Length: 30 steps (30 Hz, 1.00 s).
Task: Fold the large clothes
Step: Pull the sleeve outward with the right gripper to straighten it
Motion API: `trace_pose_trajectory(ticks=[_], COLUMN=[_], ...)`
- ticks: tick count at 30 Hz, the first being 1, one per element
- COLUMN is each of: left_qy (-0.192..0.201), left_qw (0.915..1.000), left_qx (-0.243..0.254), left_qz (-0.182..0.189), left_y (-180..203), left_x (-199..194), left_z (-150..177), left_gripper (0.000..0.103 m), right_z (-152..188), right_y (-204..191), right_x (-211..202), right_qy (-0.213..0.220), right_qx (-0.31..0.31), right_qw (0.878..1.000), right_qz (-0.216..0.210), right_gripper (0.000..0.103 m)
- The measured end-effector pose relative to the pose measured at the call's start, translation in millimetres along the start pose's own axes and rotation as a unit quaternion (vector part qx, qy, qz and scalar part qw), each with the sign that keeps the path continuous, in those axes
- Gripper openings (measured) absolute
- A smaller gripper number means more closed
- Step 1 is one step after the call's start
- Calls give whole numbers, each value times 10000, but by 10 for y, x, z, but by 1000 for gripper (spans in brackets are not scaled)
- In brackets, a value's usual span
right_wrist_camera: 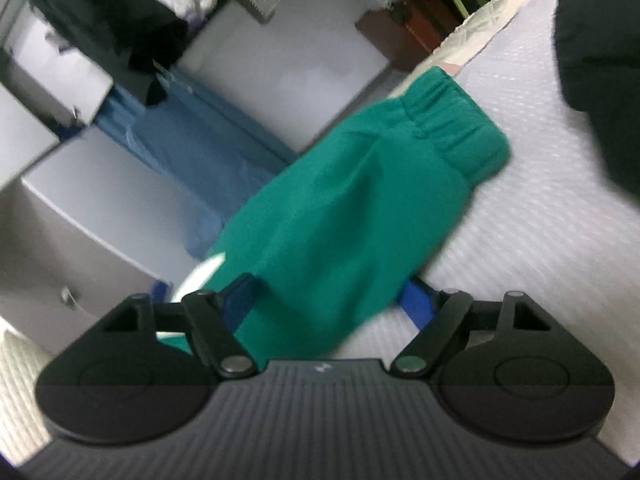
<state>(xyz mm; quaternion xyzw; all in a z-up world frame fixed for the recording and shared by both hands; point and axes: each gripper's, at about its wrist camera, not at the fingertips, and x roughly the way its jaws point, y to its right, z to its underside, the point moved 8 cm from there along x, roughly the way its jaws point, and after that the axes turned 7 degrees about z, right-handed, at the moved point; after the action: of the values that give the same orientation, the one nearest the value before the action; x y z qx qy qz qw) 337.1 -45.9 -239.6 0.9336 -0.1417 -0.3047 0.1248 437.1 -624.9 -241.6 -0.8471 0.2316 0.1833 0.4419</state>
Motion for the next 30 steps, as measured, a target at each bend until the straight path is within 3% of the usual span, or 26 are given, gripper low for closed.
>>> trace_pose_trajectory(ticks=[7,8,9,10,13,19,26,30], left_qy=[-84,-104,-140,-170,-216,-449,-384,-194], left_qw=[9999,9998,9997,9995,9992,9988,9991,9998], left_qx=[65,123,191,238,296,154,135,-66], left_qz=[-52,-69,-108,-137,-161,-77,-95,-41], left_y=[-5,3,14,24,36,-41,-94,-176], left_x=[229,258,295,323,369,404,226,48], left_z=[17,27,39,47,48,64,-6,-126], left_gripper=[99,99,100,100,100,100,100,100], right_z=[-435,-496,-540,-574,-597,-853,-962,-644], right_y=[101,107,114,120,72,-362,-1699,-2604], right_x=[376,422,470,513,546,158,-720,-1274], right_qy=[836,909,941,960,974,1462,2094,2428], right_qx=[357,346,285,150,-86,-848,-2142,-3008], right_qw=[9959,9952,9949,9943,9937,9840,9541,9216], right_qz=[17,90,227,435,550,557,64,-345], right_gripper=[73,67,37,25,19,15,14,15])
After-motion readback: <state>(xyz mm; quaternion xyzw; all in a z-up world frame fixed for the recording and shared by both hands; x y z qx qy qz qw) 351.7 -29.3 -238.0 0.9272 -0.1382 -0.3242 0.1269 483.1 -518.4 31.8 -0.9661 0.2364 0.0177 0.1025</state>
